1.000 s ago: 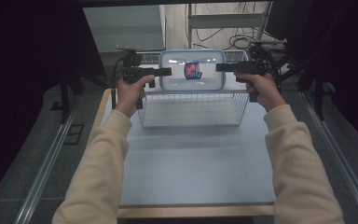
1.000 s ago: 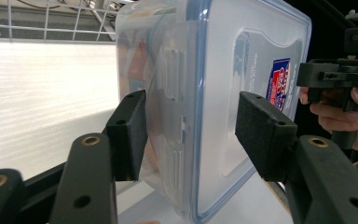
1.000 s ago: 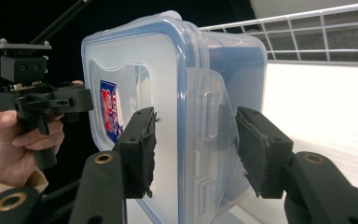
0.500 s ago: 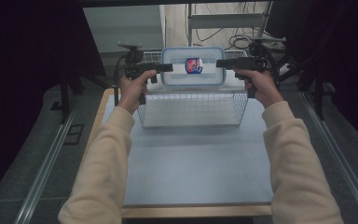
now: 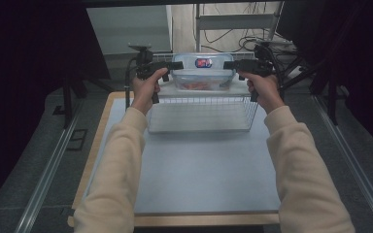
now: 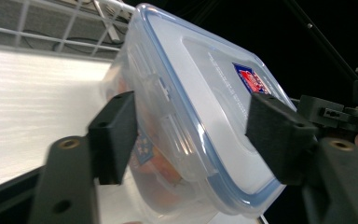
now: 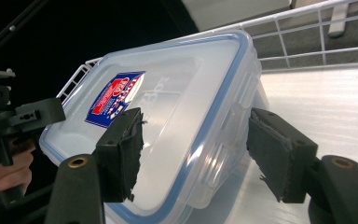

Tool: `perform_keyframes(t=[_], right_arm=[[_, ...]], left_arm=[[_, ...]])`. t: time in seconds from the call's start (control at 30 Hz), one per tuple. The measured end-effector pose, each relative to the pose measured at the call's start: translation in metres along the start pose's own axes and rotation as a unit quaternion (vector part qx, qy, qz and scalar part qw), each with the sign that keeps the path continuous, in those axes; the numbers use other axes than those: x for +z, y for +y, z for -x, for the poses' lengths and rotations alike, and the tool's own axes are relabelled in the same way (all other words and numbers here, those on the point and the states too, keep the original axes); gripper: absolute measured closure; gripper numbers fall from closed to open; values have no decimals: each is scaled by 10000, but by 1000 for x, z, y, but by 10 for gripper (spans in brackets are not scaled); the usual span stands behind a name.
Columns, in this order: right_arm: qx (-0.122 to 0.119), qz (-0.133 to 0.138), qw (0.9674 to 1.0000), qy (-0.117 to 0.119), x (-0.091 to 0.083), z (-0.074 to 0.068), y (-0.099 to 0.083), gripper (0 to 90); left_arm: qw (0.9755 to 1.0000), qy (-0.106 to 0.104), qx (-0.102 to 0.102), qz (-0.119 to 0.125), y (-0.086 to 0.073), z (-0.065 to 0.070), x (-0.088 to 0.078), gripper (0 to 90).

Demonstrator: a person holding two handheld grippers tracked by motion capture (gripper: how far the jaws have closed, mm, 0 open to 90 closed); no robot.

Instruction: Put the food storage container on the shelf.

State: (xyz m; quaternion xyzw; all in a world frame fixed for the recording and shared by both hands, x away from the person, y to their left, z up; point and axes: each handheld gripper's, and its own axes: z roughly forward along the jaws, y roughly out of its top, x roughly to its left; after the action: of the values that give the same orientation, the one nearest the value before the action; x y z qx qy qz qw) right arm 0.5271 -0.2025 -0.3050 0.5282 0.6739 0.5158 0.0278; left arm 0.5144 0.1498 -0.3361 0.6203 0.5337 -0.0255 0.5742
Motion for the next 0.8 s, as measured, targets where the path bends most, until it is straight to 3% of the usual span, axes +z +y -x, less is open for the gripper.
perform_keyframes(t=[0.17, 0.27, 0.43, 0.57, 0.7, 0.8], right_arm=[[-194, 178, 9995, -175, -5, -5, -4, 336], [-539, 270, 9982, -47, -18, -8, -5, 332], [-716, 258, 9971, 90, -32, -8, -10, 313], [-806, 228, 9961, 277, -45, -6, -23, 301], [-971, 160, 9942, 443, -56, -4, -39, 293], [-1244, 169, 9908, 512, -66, -6, -59, 286]], left_arm=[[9996, 218, 123, 157, -1, 6, -4, 276], [9989, 245, 366, 187, -3, 15, -11, 263], [9976, 208, 626, 223, -14, 27, -29, 251], [9968, 218, 712, 298, -29, 34, -46, 252], [9959, 26, 864, 271, -51, 39, -63, 247], [9950, -105, 958, 274, -73, 43, -77, 246]])
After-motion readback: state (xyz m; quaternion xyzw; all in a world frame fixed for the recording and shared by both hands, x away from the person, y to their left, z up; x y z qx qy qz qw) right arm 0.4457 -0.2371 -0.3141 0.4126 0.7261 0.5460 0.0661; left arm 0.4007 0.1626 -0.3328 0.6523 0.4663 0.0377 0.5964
